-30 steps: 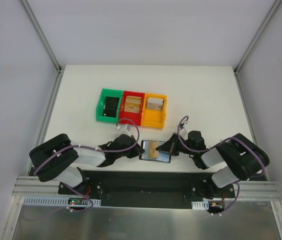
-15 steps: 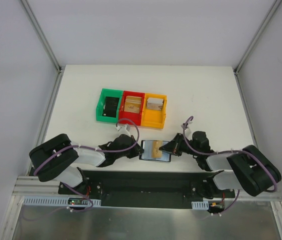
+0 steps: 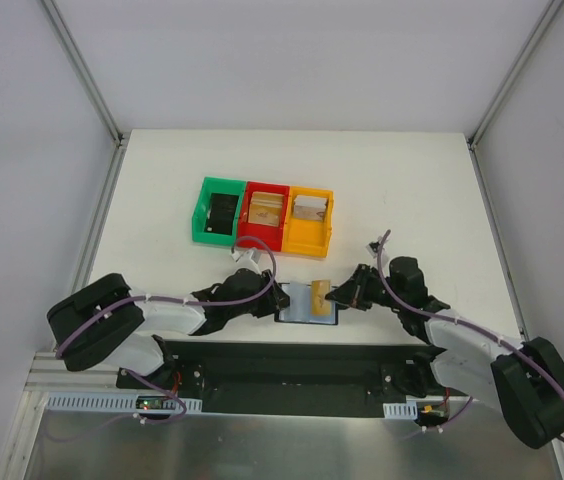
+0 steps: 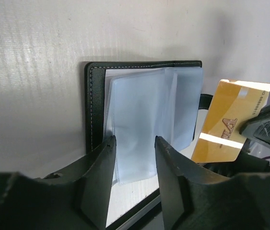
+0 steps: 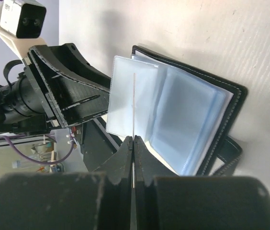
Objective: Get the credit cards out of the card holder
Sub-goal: Remove the credit card from the card holder, then place the credit card in the storage box.
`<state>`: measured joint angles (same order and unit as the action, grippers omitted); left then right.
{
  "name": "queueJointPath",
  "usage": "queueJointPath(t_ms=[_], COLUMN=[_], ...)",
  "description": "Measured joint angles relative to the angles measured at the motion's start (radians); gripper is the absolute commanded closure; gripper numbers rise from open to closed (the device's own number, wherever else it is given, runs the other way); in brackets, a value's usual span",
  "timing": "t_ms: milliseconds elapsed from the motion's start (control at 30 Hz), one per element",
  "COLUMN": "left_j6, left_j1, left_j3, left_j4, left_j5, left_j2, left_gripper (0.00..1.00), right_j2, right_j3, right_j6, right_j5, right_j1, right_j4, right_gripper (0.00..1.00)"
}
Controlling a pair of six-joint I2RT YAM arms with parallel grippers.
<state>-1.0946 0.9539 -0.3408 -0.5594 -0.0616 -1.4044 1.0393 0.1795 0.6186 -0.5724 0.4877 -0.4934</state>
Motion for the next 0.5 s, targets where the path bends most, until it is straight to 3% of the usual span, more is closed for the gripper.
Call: queueJointPath(t_ms=[300, 500], left_j6=[0.038, 0.087], left_j1=[0.0, 0.0], left_j3=[0.003, 0.024], left_j4=[0.174, 0.322], left_j5=[-0.057, -0.134], left_j2=[0.143, 0.287], left_gripper=[0.43, 0.4], right_j2=[-0.105, -0.137], right_j3=[0.088, 0.151], right_j6=[-0.137, -0.209], right_j5=[0.057, 0.09], right_j1=[0.0, 0.0], right_j4=[0.276, 0.383], right_gripper=[0.99, 0.99])
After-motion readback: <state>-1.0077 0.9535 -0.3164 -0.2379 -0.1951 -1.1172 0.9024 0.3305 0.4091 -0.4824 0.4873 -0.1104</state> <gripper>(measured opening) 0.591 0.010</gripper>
